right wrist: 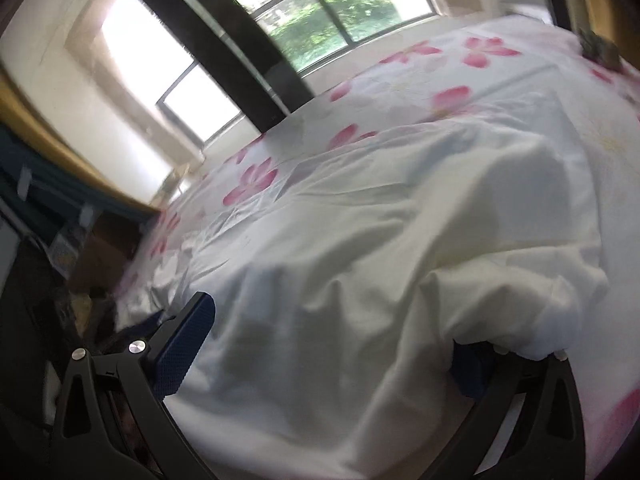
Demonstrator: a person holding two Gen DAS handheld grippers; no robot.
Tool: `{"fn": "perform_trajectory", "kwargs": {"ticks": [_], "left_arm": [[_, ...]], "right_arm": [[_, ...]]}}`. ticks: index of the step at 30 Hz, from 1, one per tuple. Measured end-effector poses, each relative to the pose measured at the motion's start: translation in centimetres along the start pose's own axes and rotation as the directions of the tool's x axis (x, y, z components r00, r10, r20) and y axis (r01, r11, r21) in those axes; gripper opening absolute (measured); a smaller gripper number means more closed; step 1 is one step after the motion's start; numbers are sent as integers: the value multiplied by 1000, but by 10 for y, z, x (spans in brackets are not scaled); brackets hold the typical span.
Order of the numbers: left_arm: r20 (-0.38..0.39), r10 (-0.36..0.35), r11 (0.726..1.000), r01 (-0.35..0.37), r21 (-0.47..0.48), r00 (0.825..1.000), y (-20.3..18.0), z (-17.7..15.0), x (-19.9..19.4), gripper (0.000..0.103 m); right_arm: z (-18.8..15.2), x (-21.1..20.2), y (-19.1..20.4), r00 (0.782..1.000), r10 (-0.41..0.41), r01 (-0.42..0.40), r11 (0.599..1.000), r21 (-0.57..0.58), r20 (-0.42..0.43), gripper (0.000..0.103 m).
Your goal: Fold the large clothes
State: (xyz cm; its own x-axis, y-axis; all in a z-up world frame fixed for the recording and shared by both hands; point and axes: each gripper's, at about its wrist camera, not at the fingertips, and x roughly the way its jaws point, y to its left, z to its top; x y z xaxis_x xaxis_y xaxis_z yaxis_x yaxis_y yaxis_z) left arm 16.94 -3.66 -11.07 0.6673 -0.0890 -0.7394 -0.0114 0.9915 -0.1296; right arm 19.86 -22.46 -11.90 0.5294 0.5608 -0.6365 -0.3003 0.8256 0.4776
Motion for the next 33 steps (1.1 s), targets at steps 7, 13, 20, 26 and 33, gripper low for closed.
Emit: {"fn": "perform_trajectory", "kwargs": {"ticks": [7,13,20,26,33], "left_arm": [[-7,8,1000,-7,28,1000,-5,0,1,50],[-24,-1,999,2,47,1000,-16,1,1,50],[-46,-65,993,69,98,997,-51,-4,3,50],[-61,-123,986,130,108,990,-65,-5,2,50],[-7,-168,984,168,56,986,-38,-5,-28,50]], "right_arm": [[-2,15,20,999,-31,28,993,-116,-25,50],[-3,8,12,1000,14,-15,997,-82,-22,32],[0,-30,-2,997,-64,66,993,-95,32,31],[-1,-45,1,981,-186,193,971,-142,64,31],[7,-49,39,957,-262,285,923,-259,123,31]]}}
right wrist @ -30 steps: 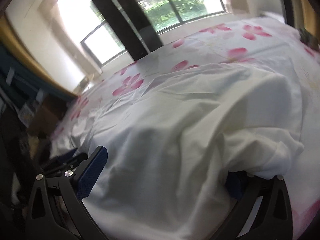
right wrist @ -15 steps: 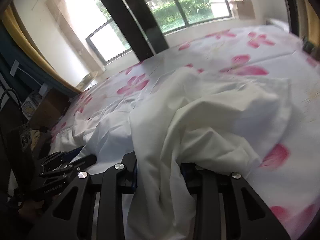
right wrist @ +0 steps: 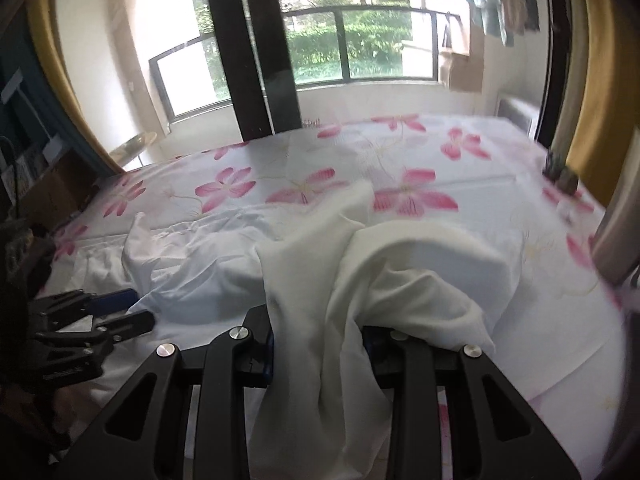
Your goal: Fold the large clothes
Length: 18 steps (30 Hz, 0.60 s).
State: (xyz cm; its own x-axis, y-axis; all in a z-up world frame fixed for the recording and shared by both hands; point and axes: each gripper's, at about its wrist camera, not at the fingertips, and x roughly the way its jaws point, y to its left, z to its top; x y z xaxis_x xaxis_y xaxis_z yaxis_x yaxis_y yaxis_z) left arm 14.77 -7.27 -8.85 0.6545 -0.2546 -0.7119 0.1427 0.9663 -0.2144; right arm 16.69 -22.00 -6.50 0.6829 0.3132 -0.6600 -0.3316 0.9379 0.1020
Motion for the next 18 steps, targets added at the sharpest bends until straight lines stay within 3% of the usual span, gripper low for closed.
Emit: {"fn": "perform_trajectory", "kwargs": {"ticks": [9,18], "left_arm": [[107,104,991,-94,-98,989,66,-17,-64,50],[158,159,971,-125,-204,975,119,-39,-102,50]], "right_arm": [[25,-14,75,998,-47,57,975,-215,52,31],[23,-8,143,999,-32,37,942,-334,19,32]]}}
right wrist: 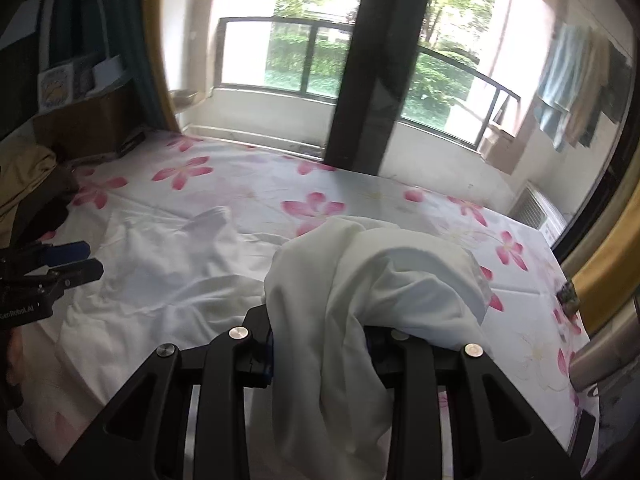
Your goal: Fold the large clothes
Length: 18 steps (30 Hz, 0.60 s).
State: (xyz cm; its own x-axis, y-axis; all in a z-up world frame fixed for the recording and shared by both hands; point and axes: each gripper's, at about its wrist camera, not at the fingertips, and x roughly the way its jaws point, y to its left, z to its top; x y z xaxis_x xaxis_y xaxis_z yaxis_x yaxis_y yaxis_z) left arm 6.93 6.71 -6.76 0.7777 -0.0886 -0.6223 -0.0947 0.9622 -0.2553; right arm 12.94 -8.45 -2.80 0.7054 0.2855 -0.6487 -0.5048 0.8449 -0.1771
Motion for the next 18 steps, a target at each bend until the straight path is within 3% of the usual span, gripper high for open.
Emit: {"fn": "perform_trajectory", "kwargs": {"ticks": [12,18], "left_arm": [[36,49,996,-46,-81,998,48,-19,-33,50],[35,86,990,-81,-112,996,70,-26,-45,50]], "right_arm": [[4,23,84,989,117,-129,981,-144,-91,40],[0,25,125,950,290,-308,932,-192,-117,40]]}}
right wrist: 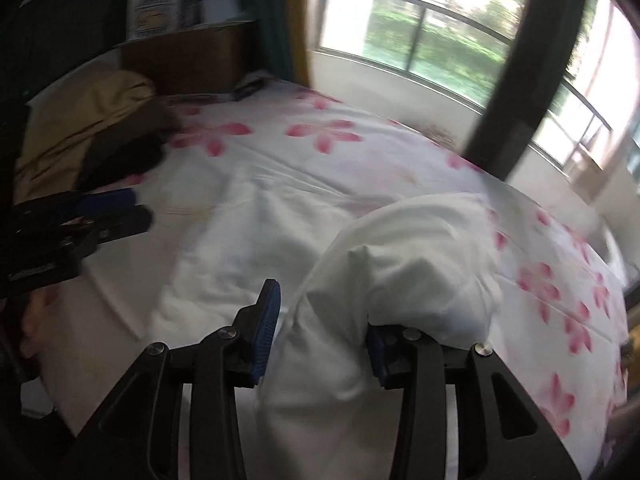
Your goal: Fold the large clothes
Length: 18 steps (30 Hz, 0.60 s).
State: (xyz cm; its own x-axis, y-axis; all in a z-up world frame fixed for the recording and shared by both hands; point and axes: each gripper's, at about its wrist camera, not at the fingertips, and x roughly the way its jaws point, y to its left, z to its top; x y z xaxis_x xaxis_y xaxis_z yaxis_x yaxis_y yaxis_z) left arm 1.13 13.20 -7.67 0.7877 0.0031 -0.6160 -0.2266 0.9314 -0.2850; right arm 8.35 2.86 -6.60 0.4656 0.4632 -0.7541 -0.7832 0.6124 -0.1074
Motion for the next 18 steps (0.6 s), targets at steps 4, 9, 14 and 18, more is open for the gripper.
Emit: {"fn": "perform_trajectory", "kwargs": {"ticks": [4,9,14,18], "left_arm": [[-5,29,999,-29,-16,1000,14,-3,-5,50],[1,46,998,-46,-31,999,23,-3,-14,50],[13,22,1000,-21,-18,1000,14,1,-16,50],[11,-21,999,21,46,1000,-10,7,-7,50]], "right_arm": [[0,14,23,988,153,-153,988,-15,-33,40],[-8,18,56,968,241,-246,965,-85,-63,40],[-11,-7,45,969,248,-248,965,-79,-17,40],[-17,-33,16,977,210,-209,978,-27,47,44]]}}
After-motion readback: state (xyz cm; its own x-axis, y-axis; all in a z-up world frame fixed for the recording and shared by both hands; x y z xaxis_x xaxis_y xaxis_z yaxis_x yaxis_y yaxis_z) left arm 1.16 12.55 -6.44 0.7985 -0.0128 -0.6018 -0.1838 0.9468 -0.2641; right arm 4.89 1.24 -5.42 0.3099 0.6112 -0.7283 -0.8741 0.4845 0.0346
